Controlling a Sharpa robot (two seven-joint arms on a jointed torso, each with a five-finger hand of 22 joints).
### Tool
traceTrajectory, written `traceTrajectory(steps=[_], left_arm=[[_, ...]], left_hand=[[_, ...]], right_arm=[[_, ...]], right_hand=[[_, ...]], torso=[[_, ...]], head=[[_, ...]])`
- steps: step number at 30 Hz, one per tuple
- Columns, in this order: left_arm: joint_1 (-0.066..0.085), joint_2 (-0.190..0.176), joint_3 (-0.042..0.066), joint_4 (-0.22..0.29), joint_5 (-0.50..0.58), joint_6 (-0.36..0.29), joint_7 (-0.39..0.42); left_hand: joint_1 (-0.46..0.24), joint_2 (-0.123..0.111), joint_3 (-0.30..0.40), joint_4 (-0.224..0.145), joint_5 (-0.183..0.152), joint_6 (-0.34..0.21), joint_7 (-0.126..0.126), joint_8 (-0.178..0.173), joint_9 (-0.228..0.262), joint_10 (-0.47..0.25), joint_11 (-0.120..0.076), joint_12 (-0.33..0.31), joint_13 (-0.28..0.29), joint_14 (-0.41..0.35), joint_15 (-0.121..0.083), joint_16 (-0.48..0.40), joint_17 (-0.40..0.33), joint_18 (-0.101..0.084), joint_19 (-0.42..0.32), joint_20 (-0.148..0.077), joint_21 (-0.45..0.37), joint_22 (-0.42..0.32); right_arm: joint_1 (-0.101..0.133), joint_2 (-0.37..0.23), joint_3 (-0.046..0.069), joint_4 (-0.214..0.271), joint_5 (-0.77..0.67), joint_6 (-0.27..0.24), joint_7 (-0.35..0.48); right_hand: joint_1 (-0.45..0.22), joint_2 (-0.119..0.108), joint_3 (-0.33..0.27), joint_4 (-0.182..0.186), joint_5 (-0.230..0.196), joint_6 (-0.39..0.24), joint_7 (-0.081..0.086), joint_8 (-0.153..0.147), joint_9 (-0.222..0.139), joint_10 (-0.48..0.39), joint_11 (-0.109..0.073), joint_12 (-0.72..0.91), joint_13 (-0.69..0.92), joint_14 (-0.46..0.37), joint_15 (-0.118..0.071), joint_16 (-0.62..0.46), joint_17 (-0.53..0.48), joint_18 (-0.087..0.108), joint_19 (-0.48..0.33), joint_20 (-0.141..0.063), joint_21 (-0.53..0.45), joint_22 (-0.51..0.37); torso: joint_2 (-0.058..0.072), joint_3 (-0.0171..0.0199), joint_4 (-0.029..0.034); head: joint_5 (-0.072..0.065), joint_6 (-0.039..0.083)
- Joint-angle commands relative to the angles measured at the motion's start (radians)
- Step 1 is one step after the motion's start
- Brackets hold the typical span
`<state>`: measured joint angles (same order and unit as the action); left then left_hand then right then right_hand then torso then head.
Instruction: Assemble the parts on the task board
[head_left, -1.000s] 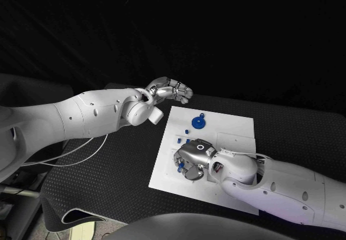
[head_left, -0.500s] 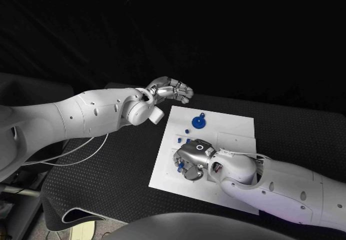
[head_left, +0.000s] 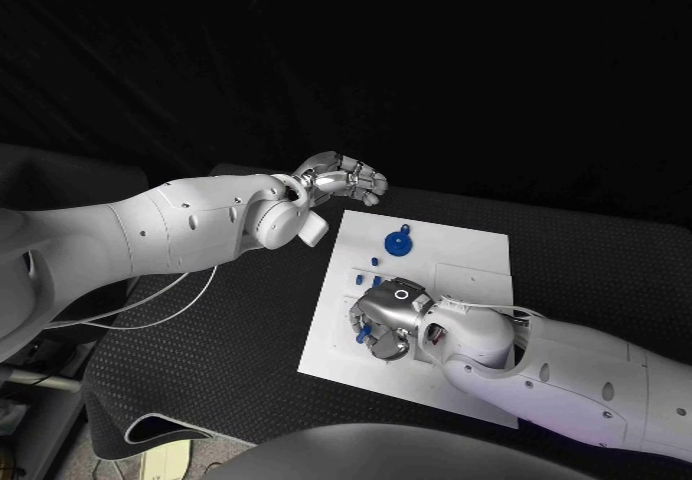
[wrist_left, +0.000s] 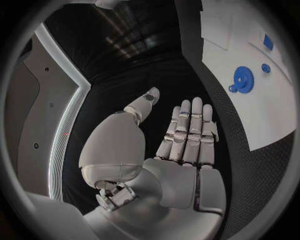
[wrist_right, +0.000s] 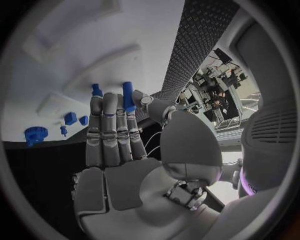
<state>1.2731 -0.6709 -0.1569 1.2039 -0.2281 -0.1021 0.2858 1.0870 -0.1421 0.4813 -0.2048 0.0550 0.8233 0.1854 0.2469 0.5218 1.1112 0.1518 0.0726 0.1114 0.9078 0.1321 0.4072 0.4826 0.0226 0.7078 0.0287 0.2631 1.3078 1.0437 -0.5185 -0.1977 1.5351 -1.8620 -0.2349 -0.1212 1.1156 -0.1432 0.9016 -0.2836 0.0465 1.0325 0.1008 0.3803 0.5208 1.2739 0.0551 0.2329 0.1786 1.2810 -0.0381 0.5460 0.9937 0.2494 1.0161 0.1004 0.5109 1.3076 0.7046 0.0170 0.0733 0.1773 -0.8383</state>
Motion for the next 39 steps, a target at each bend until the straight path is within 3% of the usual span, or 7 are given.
traceTrajectory(steps=[1, 17, 26, 34, 39], left_arm=[[0.0, 0.001, 0.001, 0.004, 0.005, 0.014, 0.01], [0.0, 0.004, 0.001, 0.005, 0.005, 0.016, 0.01], [0.001, 0.001, 0.001, 0.005, 0.005, 0.016, 0.009], [0.001, 0.0, 0.001, 0.006, 0.005, 0.014, 0.01], [0.001, -0.001, 0.001, 0.006, 0.005, 0.015, 0.009]], left_hand=[[0.011, 0.0, 0.0, 0.005, 0.002, -0.002, 0.001, 0.006, -0.001, 0.009, 0.001, 0.0, -0.002, 0.002, -0.003, -0.006, 0.001, 0.008, 0.007, 0.0, -0.004, 0.01], [0.011, 0.001, 0.0, 0.005, 0.002, -0.002, 0.001, 0.007, -0.002, 0.009, 0.001, 0.0, -0.002, 0.002, -0.003, -0.007, 0.002, 0.008, 0.007, 0.0, -0.005, 0.011], [0.011, 0.0, -0.001, 0.006, 0.002, -0.002, 0.001, 0.007, -0.002, 0.009, 0.001, 0.0, -0.002, 0.002, -0.003, -0.007, 0.002, 0.007, 0.007, 0.0, -0.006, 0.011], [0.011, 0.0, -0.001, 0.006, 0.002, -0.002, 0.001, 0.007, -0.002, 0.009, 0.001, 0.0, -0.003, 0.002, -0.003, -0.007, 0.002, 0.007, 0.007, 0.0, -0.007, 0.012], [0.011, 0.0, -0.001, 0.006, 0.002, -0.002, 0.001, 0.007, -0.002, 0.009, 0.001, 0.0, -0.003, 0.002, -0.003, -0.007, 0.002, 0.007, 0.008, 0.0, -0.007, 0.012]], right_arm=[[-0.002, 0.003, -0.002, -0.003, -0.051, 0.023, -0.025], [-0.002, 0.031, -0.015, 0.003, -0.107, 0.039, -0.042], [-0.002, 0.03, -0.016, 0.003, -0.106, 0.046, -0.042], [-0.002, 0.032, -0.018, -0.001, -0.095, 0.076, -0.046], [-0.002, 0.029, -0.019, -0.002, -0.078, 0.052, -0.044]], right_hand=[[0.004, 0.016, 0.006, -0.002, 0.002, 0.007, 0.0, 0.003, -0.001, 0.006, 0.002, 0.007, 0.028, -0.003, -0.007, 0.004, 0.001, 0.012, 0.006, -0.003, 0.005, 0.021], [0.007, 0.01, 0.009, -0.002, 0.002, 0.01, -0.001, 0.004, 0.002, 0.008, 0.001, 0.007, 0.031, -0.001, -0.007, 0.004, 0.004, 0.012, 0.006, -0.004, 0.007, 0.021], [0.007, 0.009, 0.009, -0.002, 0.002, 0.01, -0.001, 0.004, 0.003, 0.008, 0.001, 0.007, 0.032, -0.001, -0.007, 0.004, 0.004, 0.012, 0.005, -0.003, 0.008, 0.021], [0.001, 0.004, 0.01, -0.001, 0.003, 0.008, 0.0, 0.002, 0.003, 0.005, 0.003, 0.005, 0.032, -0.002, -0.005, 0.003, 0.005, 0.012, 0.002, -0.002, 0.007, 0.021], [-0.023, -0.024, 0.014, 0.003, 0.019, 0.008, 0.002, -0.004, 0.003, 0.001, 0.006, 0.0, 0.035, -0.005, -0.002, -0.003, 0.004, 0.012, -0.006, 0.004, 0.007, 0.021]], torso=[[0.0, -0.0001, -0.0006], [0.0, -0.0009, 0.0013], [0.0, -0.0017, 0.0001], [0.0, -0.0004, 0.0], [0.0, -0.0001, -0.0008]], head=[[-0.001, 0.0], [-0.004, -0.001], [-0.002, -0.002], [-0.003, -0.004], [-0.003, -0.005]])
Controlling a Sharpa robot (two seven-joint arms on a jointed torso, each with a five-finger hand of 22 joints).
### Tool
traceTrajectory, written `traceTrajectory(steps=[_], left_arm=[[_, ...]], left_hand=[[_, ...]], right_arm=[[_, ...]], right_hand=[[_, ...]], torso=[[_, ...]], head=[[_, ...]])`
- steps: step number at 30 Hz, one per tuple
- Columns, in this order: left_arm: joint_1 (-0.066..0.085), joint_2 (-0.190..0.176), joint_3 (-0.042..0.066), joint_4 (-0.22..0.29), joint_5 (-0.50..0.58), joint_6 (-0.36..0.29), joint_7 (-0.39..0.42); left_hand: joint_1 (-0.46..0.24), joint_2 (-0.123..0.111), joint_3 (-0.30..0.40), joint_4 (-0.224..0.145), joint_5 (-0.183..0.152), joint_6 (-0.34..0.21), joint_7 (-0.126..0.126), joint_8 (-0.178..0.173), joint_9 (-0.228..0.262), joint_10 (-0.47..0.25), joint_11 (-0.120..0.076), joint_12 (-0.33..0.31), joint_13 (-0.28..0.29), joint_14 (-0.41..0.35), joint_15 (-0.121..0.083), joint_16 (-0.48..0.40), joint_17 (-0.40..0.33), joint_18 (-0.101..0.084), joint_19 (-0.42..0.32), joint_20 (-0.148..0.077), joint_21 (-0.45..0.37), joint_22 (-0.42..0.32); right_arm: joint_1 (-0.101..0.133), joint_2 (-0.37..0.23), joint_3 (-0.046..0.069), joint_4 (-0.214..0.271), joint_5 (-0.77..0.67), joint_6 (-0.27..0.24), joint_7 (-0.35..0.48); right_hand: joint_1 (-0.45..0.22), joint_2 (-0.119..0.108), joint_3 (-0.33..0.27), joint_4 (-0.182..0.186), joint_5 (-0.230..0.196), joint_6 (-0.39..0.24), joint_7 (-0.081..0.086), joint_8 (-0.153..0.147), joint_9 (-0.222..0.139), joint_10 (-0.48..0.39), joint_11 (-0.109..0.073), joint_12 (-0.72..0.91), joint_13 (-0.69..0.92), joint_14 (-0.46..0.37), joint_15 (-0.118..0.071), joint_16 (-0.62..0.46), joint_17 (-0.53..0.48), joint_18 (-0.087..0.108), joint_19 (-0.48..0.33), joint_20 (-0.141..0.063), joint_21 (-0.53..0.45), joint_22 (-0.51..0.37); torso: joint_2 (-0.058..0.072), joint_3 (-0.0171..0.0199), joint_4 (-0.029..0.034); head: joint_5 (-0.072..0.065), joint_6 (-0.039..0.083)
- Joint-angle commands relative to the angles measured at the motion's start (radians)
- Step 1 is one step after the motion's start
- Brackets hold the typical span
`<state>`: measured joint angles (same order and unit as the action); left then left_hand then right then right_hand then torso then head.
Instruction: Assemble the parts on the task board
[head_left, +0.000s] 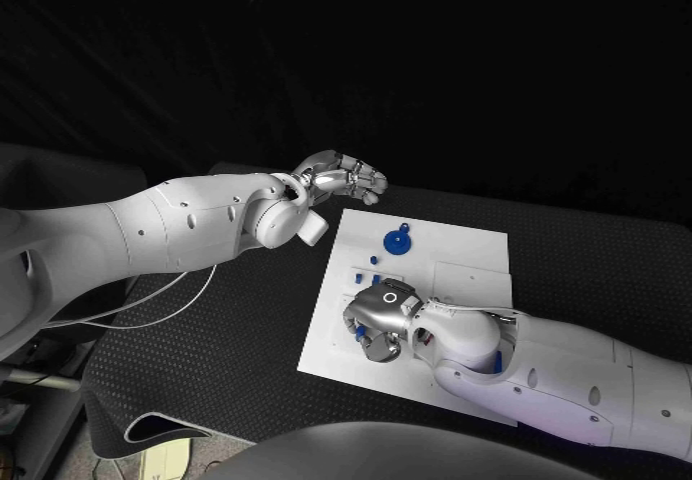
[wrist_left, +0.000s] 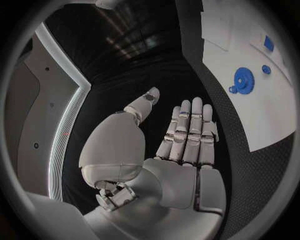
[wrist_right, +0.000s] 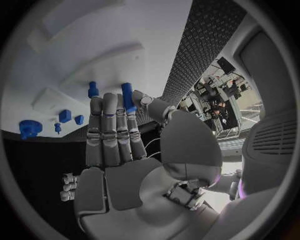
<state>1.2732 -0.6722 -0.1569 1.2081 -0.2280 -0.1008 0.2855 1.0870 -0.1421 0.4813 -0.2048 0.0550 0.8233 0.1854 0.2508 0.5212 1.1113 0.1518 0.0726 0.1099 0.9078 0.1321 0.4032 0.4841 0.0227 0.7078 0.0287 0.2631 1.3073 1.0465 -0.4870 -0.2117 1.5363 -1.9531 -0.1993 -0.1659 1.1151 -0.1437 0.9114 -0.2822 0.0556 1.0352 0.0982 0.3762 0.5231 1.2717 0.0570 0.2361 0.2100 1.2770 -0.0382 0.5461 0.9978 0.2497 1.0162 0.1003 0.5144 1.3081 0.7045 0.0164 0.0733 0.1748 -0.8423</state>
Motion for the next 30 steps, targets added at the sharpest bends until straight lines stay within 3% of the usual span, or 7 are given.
traceTrajectory(steps=[1, 3, 10, 15, 17, 30], left_arm=[[0.0, 0.001, 0.001, 0.002, 0.005, 0.013, 0.01], [0.0, 0.001, 0.001, 0.002, 0.005, 0.013, 0.009], [0.0, 0.0, 0.0, 0.001, 0.005, 0.013, 0.009], [0.0, 0.0, 0.0, 0.001, 0.005, 0.015, 0.009], [0.0, 0.0, 0.0, 0.001, 0.005, 0.014, 0.009], [0.0, -0.003, 0.0, -0.001, 0.005, 0.014, 0.008]], left_hand=[[0.011, 0.0, -0.001, 0.006, 0.002, -0.002, 0.001, 0.003, -0.002, 0.009, 0.001, 0.0, -0.001, 0.002, -0.003, -0.003, 0.001, 0.007, 0.008, 0.0, -0.007, 0.012], [0.011, 0.0, -0.001, 0.006, 0.002, -0.002, 0.001, 0.003, -0.002, 0.009, 0.001, 0.0, -0.002, 0.002, -0.003, -0.003, 0.001, 0.007, 0.008, 0.0, -0.007, 0.012], [0.011, 0.0, -0.001, 0.006, 0.002, -0.003, 0.001, 0.003, -0.002, 0.009, 0.001, 0.0, -0.002, 0.002, -0.003, -0.003, 0.001, 0.007, 0.008, 0.0, -0.008, 0.012], [0.011, 0.0, -0.001, 0.006, 0.002, -0.003, 0.001, 0.003, -0.002, 0.009, 0.001, 0.0, -0.002, 0.002, -0.003, -0.003, 0.001, 0.007, 0.008, 0.0, -0.008, 0.013], [0.012, 0.0, -0.001, 0.006, 0.003, -0.003, 0.001, 0.003, -0.002, 0.009, 0.001, 0.0, -0.002, 0.002, -0.003, -0.003, 0.001, 0.007, 0.008, 0.0, -0.008, 0.013], [0.012, 0.0, -0.001, 0.006, 0.002, -0.003, 0.001, 0.004, -0.002, 0.009, 0.001, 0.0, -0.002, 0.002, -0.003, -0.003, 0.002, 0.007, 0.008, 0.0, -0.009, 0.013]], right_arm=[[-0.004, -0.003, -0.005, -0.002, 0.016, 0.016, 0.002], [-0.004, -0.003, -0.005, -0.003, 0.023, 0.002, 0.001], [-0.004, -0.006, -0.005, -0.005, 0.04, -0.023, 0.005], [-0.004, -0.007, -0.005, -0.005, 0.05, -0.05, 0.005], [-0.004, -0.008, -0.005, -0.005, 0.05, -0.065, 0.005], [-0.002, -0.045, -0.004, 0.029, 0.089, -0.122, 0.024]], right_hand=[[-0.032, -0.036, 0.002, 0.004, 0.013, 0.002, 0.006, -0.004, 0.0, -0.001, 0.006, -0.007, 0.003, -0.004, 0.0, -0.006, -0.001, 0.012, -0.009, 0.006, 0.002, 0.021], [-0.053, -0.07, -0.009, 0.015, 0.008, -0.01, 0.012, -0.014, -0.003, -0.015, 0.012, -0.016, 0.002, -0.014, 0.005, -0.014, -0.004, 0.012, -0.019, 0.01, -0.001, 0.02], [-0.085, -0.143, -0.045, 0.046, -0.004, -0.051, 0.03, -0.042, -0.012, -0.057, 0.03, -0.041, -0.003, -0.043, 0.021, -0.036, -0.013, 0.012, -0.05, 0.02, -0.009, 0.021], [-0.092, -0.146, -0.056, 0.047, -0.004, -0.06, 0.034, -0.047, -0.013, -0.066, 0.034, -0.045, -0.005, -0.051, 0.025, -0.04, -0.015, 0.01, -0.058, 0.022, -0.012, 0.021], [-0.105, -0.151, -0.084, 0.034, -0.005, -0.097, 0.05, -0.067, -0.019, -0.105, 0.051, -0.065, -0.013, -0.086, 0.042, -0.061, -0.024, 0.003, -0.095, 0.029, -0.029, 0.019], [-0.102, -0.154, -0.091, 0.033, -0.006, -0.107, 0.054, -0.069, -0.017, -0.114, 0.055, -0.067, -0.015, -0.09, 0.045, -0.063, -0.026, 0.004, -0.104, 0.033, -0.031, 0.021]], torso=[[0.0, 0.0005, -0.0008], [0.0, 0.0006, -0.0006], [0.0, 0.0009, -0.0007], [0.0, 0.0008, -0.0005], [0.0, 0.0005, -0.0002], [0.0, 0.0008, -0.0004]], head=[[0.0, -0.001], [0.0, -0.001], [0.0, 0.0], [-0.001, -0.001], [-0.001, -0.001], [-0.002, 0.002]])
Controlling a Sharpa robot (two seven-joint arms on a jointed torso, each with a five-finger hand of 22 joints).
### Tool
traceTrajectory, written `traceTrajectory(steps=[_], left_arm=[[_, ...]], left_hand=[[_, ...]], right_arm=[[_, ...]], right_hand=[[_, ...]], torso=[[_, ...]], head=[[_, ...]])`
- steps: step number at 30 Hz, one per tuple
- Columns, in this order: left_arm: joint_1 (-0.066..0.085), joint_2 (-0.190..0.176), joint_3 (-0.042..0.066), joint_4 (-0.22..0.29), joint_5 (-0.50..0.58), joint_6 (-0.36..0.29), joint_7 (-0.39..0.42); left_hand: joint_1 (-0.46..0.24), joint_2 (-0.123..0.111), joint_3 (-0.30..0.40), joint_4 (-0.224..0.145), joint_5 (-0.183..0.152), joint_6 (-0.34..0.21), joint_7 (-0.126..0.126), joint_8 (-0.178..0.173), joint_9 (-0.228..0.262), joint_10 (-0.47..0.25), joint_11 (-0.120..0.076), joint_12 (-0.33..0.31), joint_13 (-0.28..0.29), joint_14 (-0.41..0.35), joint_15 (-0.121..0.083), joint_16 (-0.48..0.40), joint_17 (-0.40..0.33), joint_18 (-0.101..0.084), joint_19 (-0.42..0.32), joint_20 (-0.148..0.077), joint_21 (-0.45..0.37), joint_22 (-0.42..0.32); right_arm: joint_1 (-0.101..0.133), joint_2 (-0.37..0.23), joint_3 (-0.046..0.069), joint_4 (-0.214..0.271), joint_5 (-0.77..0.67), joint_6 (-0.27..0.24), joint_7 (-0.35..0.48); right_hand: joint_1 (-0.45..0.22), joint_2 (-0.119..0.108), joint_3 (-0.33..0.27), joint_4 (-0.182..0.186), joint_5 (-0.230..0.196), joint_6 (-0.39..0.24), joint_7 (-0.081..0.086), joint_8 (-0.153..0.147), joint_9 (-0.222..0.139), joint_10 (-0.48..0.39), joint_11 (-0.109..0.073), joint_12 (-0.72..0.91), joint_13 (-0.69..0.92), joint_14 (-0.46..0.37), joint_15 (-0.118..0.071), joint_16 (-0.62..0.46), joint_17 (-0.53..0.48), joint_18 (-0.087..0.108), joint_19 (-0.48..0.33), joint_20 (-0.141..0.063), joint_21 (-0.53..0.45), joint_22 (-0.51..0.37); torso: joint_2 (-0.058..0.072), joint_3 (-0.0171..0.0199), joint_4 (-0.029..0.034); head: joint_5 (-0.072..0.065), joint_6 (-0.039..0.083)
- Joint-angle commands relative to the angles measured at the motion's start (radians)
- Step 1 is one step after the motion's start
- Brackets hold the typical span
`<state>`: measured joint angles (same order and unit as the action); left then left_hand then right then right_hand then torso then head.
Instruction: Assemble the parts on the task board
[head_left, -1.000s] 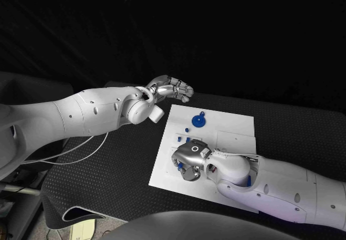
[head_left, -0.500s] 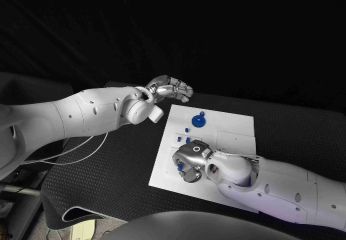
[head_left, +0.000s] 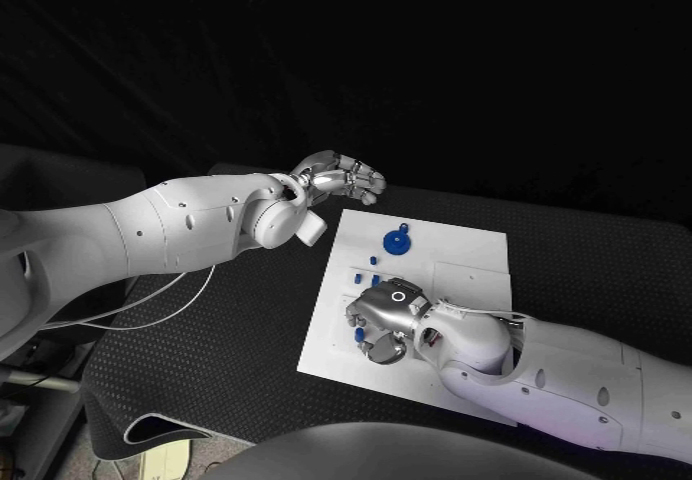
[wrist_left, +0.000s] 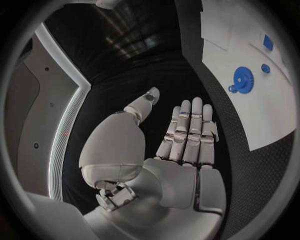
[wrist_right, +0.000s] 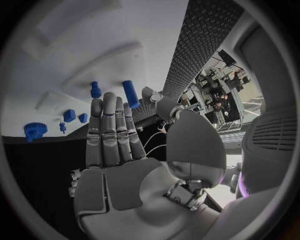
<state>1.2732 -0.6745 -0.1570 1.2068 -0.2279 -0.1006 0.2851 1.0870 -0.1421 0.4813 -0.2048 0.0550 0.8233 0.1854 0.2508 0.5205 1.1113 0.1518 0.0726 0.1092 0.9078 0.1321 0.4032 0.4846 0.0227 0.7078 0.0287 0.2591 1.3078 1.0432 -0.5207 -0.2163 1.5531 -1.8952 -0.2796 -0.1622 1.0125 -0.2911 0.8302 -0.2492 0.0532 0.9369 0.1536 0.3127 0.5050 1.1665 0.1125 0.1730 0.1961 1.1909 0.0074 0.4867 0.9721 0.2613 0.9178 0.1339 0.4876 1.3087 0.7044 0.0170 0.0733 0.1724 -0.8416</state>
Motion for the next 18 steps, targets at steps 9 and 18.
traceTrajectory(steps=[9, 18], left_arm=[[0.0, -0.002, 0.0, -0.006, 0.005, 0.013, 0.009], [0.0, -0.007, 0.0, -0.015, 0.005, 0.011, 0.009]], left_hand=[[0.012, 0.0, -0.001, 0.006, 0.002, -0.003, 0.001, 0.004, -0.002, 0.009, 0.001, 0.0, -0.002, 0.002, -0.003, -0.003, 0.001, 0.007, 0.008, 0.0, -0.005, 0.013], [0.011, -0.001, -0.001, 0.006, 0.002, -0.003, 0.001, 0.004, -0.002, 0.01, 0.001, 0.0, -0.002, 0.002, -0.003, -0.004, 0.001, 0.007, 0.009, 0.0, -0.005, 0.013]], right_arm=[[0.04, -0.09, 0.011, 0.074, 0.229, -0.078, 0.098], [0.094, -0.203, 0.074, 0.113, 0.41, -0.064, 0.131]], right_hand=[[-0.052, -0.006, -0.089, -0.015, -0.001, -0.022, 0.004, -0.009, 0.005, -0.021, 0.001, -0.006, -0.003, 0.009, -0.001, 0.008, 0.003, -0.001, 0.004, 0.002, 0.008, 0.022], [-0.032, 0.025, -0.098, 0.02, -0.001, -0.013, -0.001, -0.002, 0.011, 0.007, -0.014, 0.018, 0.009, 0.042, -0.016, 0.033, 0.013, 0.0, 0.04, -0.012, 0.034, 0.022]], torso=[[0.0, 0.0006, -0.0001], [-0.001, 0.0003, -0.0028]], head=[[-0.011, 0.013], [-0.07, 0.053]])
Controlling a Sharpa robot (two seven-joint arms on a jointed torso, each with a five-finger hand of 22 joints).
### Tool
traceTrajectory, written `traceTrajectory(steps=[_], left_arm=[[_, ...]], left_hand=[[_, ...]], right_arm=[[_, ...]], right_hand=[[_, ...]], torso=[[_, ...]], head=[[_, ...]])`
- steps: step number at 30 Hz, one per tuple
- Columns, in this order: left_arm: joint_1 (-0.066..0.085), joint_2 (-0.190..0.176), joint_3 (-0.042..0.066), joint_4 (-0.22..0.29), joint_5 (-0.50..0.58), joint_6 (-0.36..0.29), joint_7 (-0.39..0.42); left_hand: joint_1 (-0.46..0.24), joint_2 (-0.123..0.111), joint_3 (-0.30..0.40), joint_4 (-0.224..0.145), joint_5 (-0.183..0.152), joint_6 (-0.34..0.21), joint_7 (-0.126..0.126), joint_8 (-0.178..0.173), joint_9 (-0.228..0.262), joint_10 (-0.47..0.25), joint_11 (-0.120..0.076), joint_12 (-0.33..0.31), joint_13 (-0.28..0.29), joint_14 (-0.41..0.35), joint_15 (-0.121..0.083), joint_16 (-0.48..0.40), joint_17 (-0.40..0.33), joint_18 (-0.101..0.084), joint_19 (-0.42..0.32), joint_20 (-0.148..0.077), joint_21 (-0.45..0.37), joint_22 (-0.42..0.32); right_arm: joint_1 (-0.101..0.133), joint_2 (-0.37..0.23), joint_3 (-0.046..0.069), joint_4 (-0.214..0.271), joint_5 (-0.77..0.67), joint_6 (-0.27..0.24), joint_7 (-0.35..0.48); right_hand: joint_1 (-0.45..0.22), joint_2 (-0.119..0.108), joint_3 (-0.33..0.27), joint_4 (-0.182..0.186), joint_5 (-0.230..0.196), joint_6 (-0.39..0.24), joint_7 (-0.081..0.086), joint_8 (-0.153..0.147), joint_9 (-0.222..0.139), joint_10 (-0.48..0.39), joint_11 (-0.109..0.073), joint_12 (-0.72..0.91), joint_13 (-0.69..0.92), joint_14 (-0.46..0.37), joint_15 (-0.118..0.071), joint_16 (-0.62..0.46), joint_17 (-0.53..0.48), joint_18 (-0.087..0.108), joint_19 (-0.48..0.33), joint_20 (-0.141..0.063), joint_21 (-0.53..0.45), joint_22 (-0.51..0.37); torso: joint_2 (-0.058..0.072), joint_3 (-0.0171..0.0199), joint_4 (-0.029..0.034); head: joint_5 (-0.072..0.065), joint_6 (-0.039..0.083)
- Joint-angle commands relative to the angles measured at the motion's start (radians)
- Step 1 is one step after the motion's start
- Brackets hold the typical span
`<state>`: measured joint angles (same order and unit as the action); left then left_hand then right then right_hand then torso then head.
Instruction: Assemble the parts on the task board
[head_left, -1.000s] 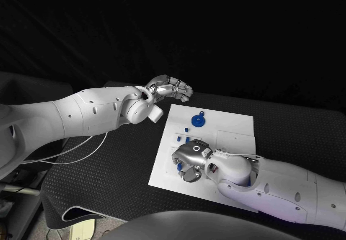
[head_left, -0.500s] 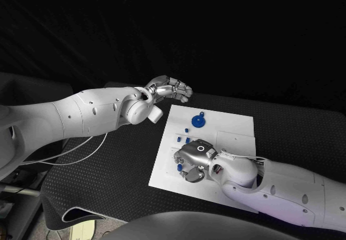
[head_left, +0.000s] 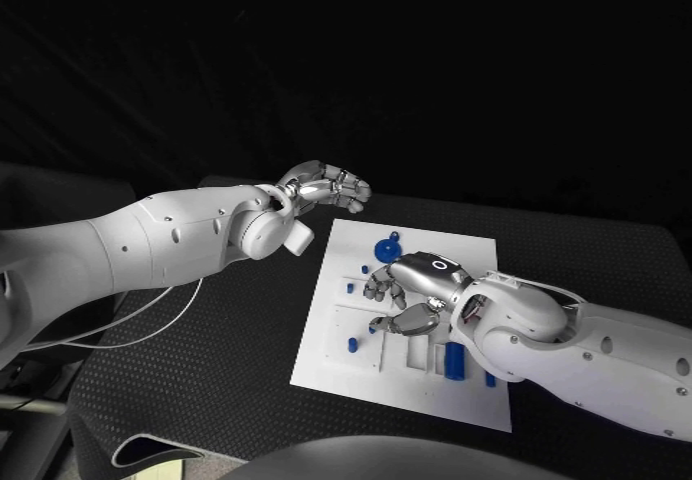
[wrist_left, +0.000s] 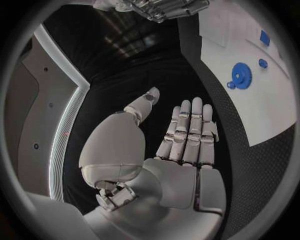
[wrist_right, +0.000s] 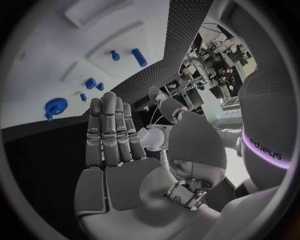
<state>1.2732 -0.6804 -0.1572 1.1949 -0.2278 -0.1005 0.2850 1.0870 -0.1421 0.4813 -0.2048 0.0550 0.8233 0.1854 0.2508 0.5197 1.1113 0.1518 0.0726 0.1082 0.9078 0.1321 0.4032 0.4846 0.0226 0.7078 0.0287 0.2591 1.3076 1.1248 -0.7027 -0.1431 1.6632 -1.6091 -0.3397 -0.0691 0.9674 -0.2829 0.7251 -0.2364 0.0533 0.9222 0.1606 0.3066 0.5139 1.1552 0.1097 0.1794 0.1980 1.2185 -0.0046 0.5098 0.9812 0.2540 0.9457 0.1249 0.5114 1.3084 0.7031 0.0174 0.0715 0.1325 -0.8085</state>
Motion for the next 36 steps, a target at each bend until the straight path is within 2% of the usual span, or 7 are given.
traceTrajectory(steps=[1, 7, 10, 17, 24, 28, 36], left_arm=[[0.0, -0.001, 0.0, -0.005, 0.005, 0.011, 0.009], [0.0, -0.001, -0.001, -0.008, 0.005, 0.01, 0.009], [-0.001, 0.003, -0.002, -0.013, 0.005, 0.011, 0.01], [-0.004, 0.005, -0.019, -0.02, 0.015, 0.013, 0.01], [-0.02, 0.007, -0.02, -0.035, 0.02, 0.016, 0.01], [-0.031, 0.009, -0.02, -0.045, 0.025, 0.017, 0.011], [-0.057, 0.018, -0.02, -0.064, 0.029, 0.021, 0.015]], left_hand=[[0.011, -0.001, -0.001, 0.007, 0.002, -0.003, 0.001, 0.004, -0.001, 0.01, 0.001, 0.0, -0.001, 0.002, -0.003, -0.004, 0.001, 0.007, 0.009, 0.0, -0.005, 0.013], [0.009, -0.001, -0.002, 0.008, 0.002, -0.002, 0.001, 0.005, -0.001, 0.01, 0.0, 0.001, -0.001, 0.002, -0.003, -0.003, 0.002, 0.007, 0.01, 0.0, -0.006, 0.014], [0.009, -0.001, -0.002, 0.009, 0.002, -0.002, 0.001, 0.005, -0.001, 0.01, 0.0, 0.001, -0.001, 0.002, -0.003, -0.003, 0.002, 0.007, 0.01, 0.0, -0.006, 0.014], [0.008, -0.001, -0.003, 0.01, 0.002, -0.002, 0.001, 0.005, -0.001, 0.011, 0.0, 0.001, -0.001, 0.003, -0.003, -0.004, 0.002, 0.007, 0.01, 0.0, -0.006, 0.014], [0.007, -0.001, -0.003, 0.01, 0.002, -0.002, 0.001, 0.005, -0.001, 0.011, 0.0, 0.001, -0.002, 0.003, -0.003, -0.004, 0.002, 0.007, 0.01, 0.0, -0.007, 0.015], [0.007, 0.0, -0.003, 0.011, 0.002, -0.002, 0.001, 0.005, -0.001, 0.011, 0.0, 0.001, -0.002, 0.002, -0.003, -0.004, 0.002, 0.007, 0.01, 0.0, -0.007, 0.015], [0.006, 0.0, -0.003, 0.012, 0.002, -0.002, 0.001, 0.005, -0.002, 0.011, 0.0, 0.001, -0.002, 0.002, -0.003, -0.004, 0.002, 0.007, 0.01, 0.0, -0.007, 0.015]], right_arm=[[0.023, -0.035, 0.002, -0.002, 0.182, 0.021, 0.031], [0.069, -0.118, 0.004, -0.025, 0.385, 0.163, -0.022], [0.075, -0.15, 0.003, -0.043, 0.465, 0.198, -0.047], [0.076, -0.219, 0.003, -0.021, 0.602, 0.254, -0.107], [0.076, -0.267, -0.005, 0.018, 0.662, 0.346, -0.237], [0.076, -0.276, -0.031, 0.031, 0.677, 0.432, -0.312], [0.075, -0.256, -0.071, 0.024, 0.703, 0.44, -0.397]], right_hand=[[0.017, 0.017, 0.01, 0.012, -0.003, 0.007, -0.01, 0.007, 0.004, 0.03, -0.016, 0.02, 0.011, 0.022, -0.008, 0.016, 0.008, 0.008, 0.019, -0.006, 0.015, 0.023], [-0.114, 0.05, -0.118, 0.079, -0.003, 0.01, -0.021, 0.016, 0.016, 0.149, -0.076, 0.145, 0.102, 0.09, -0.064, 0.111, 0.08, 0.007, 0.089, -0.039, 0.084, 0.026], [-0.111, 0.086, -0.172, 0.053, -0.006, 0.008, -0.026, 0.02, 0.035, 0.092, -0.083, 0.266, 0.22, 0.062, -0.073, 0.19, 0.146, 0.008, 0.087, -0.064, 0.14, 0.025], [-0.089, 0.074, -0.157, 0.052, -0.009, -0.013, -0.026, 0.005, 0.057, -0.113, -0.081, 0.604, 0.512, 0.033, -0.074, 0.342, 0.216, 0.008, 0.072, -0.078, 0.261, 0.024], [-0.126, 0.109, -0.172, 0.079, -0.004, 0.016, -0.048, 0.018, 0.08, -0.089, -0.11, 0.877, 0.688, 0.093, -0.102, 0.516, 0.288, 0.008, 0.136, -0.122, 0.383, 0.025], [-0.174, 0.153, -0.172, 0.1, -0.005, 0.016, -0.055, 0.017, 0.094, -0.062, -0.116, 0.936, 0.72, 0.118, -0.11, 0.568, 0.303, 0.008, 0.165, -0.149, 0.423, 0.022], [-0.226, 0.178, -0.148, 0.103, -0.004, 0.018, -0.058, 0.015, 0.106, -0.058, -0.12, 0.968, 0.741, 0.121, -0.113, 0.586, 0.301, 0.008, 0.168, -0.166, 0.439, 0.02]], torso=[[0.0, 0.0003, -0.0011], [-0.001, 0.0022, 0.0008], [-0.002, 0.0006, -0.0014], [-0.012, 0.0045, -0.0118], [-0.025, 0.0103, -0.0194], [-0.037, 0.0117, -0.0246], [-0.058, 0.0099, -0.0268]], head=[[-0.039, 0.025], [-0.108, 0.044], [-0.143, 0.049], [-0.189, 0.041], [-0.2, 0.027], [-0.2, 0.008], [-0.189, -0.009]])
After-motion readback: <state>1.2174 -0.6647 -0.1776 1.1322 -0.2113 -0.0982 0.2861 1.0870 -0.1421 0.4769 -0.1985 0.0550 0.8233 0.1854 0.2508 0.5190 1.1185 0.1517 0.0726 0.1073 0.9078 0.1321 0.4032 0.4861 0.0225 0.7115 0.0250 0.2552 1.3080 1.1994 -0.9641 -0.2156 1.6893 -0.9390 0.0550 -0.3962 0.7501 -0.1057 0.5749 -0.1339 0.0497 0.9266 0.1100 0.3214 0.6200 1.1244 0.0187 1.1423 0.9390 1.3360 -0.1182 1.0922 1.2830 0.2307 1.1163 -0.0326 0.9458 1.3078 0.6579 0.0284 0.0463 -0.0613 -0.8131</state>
